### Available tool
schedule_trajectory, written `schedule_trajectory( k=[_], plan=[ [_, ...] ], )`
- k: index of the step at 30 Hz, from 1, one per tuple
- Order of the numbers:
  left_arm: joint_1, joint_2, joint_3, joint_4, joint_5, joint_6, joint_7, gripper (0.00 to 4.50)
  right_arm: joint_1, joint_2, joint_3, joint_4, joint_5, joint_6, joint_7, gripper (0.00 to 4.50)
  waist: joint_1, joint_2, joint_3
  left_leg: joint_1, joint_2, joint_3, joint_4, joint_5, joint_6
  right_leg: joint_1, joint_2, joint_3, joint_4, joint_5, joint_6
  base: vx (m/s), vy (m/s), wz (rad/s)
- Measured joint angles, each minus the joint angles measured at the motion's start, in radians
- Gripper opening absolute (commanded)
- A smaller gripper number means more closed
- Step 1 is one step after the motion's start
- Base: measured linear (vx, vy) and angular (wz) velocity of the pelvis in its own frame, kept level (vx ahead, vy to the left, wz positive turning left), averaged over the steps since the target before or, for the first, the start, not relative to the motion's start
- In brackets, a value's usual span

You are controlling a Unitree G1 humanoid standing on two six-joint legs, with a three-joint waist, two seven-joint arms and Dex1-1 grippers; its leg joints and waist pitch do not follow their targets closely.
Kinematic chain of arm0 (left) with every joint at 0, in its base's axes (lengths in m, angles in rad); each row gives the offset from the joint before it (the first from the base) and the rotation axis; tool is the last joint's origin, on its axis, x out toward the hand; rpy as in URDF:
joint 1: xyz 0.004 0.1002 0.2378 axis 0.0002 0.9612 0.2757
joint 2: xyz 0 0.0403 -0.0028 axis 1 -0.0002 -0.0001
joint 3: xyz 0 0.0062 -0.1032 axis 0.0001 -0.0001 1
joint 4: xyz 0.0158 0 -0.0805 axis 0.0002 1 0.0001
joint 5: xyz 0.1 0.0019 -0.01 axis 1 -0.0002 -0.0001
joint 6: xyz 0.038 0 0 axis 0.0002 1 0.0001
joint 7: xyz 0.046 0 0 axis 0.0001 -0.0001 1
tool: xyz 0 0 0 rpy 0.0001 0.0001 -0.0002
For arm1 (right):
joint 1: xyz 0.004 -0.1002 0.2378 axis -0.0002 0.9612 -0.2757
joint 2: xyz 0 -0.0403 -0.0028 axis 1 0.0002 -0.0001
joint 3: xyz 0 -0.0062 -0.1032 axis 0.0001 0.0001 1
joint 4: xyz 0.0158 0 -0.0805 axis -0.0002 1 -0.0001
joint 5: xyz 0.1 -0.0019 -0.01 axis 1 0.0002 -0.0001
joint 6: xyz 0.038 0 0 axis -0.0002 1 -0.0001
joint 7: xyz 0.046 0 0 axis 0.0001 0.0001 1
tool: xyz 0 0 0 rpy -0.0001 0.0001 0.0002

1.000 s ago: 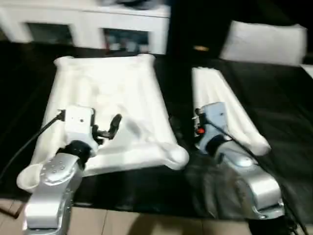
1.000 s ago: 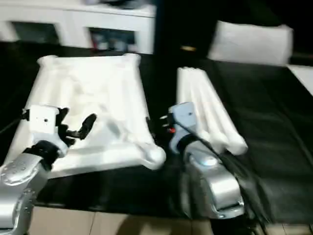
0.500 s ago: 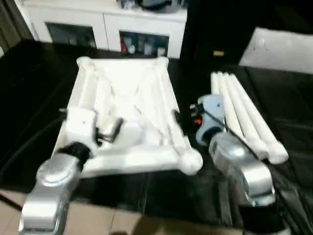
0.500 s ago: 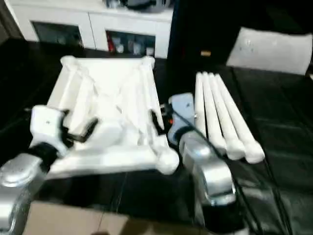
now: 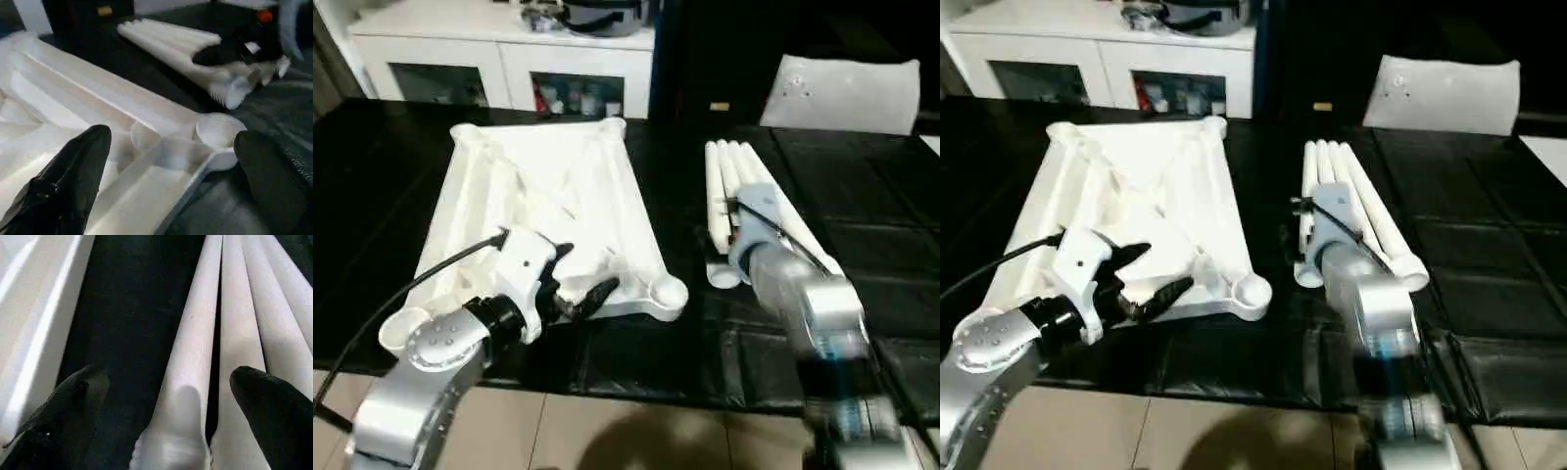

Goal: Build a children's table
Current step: Move to table

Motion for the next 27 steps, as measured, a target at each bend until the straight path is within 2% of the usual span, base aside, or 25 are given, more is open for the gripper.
schedule_trajectory(
  k=[5,13,18,21,27],
  plan=[
    [0.0,0.025,-0.018,-0.021,-0.022,0.037,-0.023,4.46,-0.107,0.0,-0.014,0.212,-0.009,-0.067,0.005,4.5,0.001,-0.001,0.001,-0.009,0.002,0.0,0.0,0.004,-0.003,-0.004,-0.001,-0.007,-0.002,0.0,-0.001,0.0,0.0,0.0],
    [0.001,0.039,-0.027,-0.042,-0.048,0.067,-0.03,4.46,-0.281,0.0,-0.034,0.528,-0.033,-0.183,-0.037,4.5,0.008,-0.003,0.002,-0.01,0.007,0.001,0.001,0.006,0.0,-0.005,-0.004,-0.016,-0.001,0.0,-0.001,0.0,0.0,0.0],
    [0.001,0.043,-0.028,-0.044,-0.049,0.075,-0.028,4.46,-0.324,0.001,-0.061,0.637,-0.032,-0.224,-0.062,4.5,0.011,-0.009,0.005,-0.011,0.008,0.003,0.001,0.007,-0.002,-0.005,-0.004,-0.018,-0.001,0.0,-0.001,0.0,0.0,0.0],
    [0.003,0.05,-0.031,-0.056,-0.049,0.083,-0.028,4.46,-0.345,0.002,-0.101,0.718,-0.016,-0.247,-0.077,4.5,0.011,-0.009,0.005,-0.018,0.009,0.004,0.002,0.008,-0.003,-0.006,-0.005,-0.018,-0.001,0.0,-0.001,0.0,0.0,0.0],
    [0.005,0.054,-0.048,-0.061,-0.05,0.085,-0.028,4.46,-0.366,0.005,-0.175,0.799,0.035,-0.272,-0.101,4.5,0.011,-0.009,0.005,-0.019,0.01,0.006,0.002,0.009,-0.003,-0.008,-0.005,-0.018,-0.001,0.0,-0.001,0.0,0.0,0.0]
  ],
)
